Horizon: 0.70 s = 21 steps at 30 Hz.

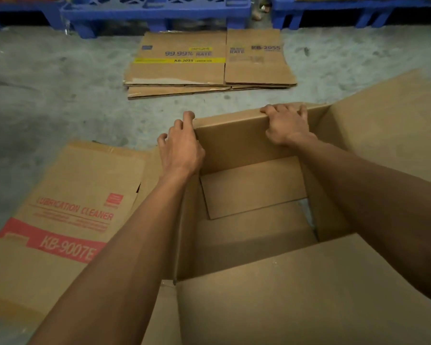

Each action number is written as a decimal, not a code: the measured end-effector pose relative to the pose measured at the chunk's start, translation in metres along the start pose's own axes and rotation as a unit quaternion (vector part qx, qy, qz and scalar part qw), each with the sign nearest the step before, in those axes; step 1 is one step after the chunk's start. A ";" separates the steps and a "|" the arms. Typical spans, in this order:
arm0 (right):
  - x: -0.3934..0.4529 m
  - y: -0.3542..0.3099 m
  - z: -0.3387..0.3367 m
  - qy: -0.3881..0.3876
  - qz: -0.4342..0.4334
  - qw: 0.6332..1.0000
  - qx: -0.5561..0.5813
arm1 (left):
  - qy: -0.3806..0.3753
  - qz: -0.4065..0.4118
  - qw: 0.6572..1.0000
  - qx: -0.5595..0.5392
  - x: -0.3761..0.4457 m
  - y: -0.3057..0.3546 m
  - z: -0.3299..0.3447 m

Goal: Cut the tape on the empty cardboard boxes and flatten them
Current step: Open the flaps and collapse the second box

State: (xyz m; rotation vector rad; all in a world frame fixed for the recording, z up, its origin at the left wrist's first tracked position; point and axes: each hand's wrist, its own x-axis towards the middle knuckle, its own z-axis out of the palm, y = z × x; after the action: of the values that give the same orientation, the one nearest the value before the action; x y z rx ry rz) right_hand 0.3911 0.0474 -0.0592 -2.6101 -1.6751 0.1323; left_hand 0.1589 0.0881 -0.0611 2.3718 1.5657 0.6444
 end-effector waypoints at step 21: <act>-0.101 0.094 -0.124 0.082 0.127 0.988 -0.011 | -0.102 -0.184 0.977 0.042 -0.035 0.046 -0.153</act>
State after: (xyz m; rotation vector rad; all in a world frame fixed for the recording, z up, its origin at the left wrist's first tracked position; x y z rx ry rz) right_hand 0.4461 -0.0816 0.0624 -2.7547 -1.2963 -0.0933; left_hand 0.1119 0.0300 0.0849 2.0402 1.8957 0.2506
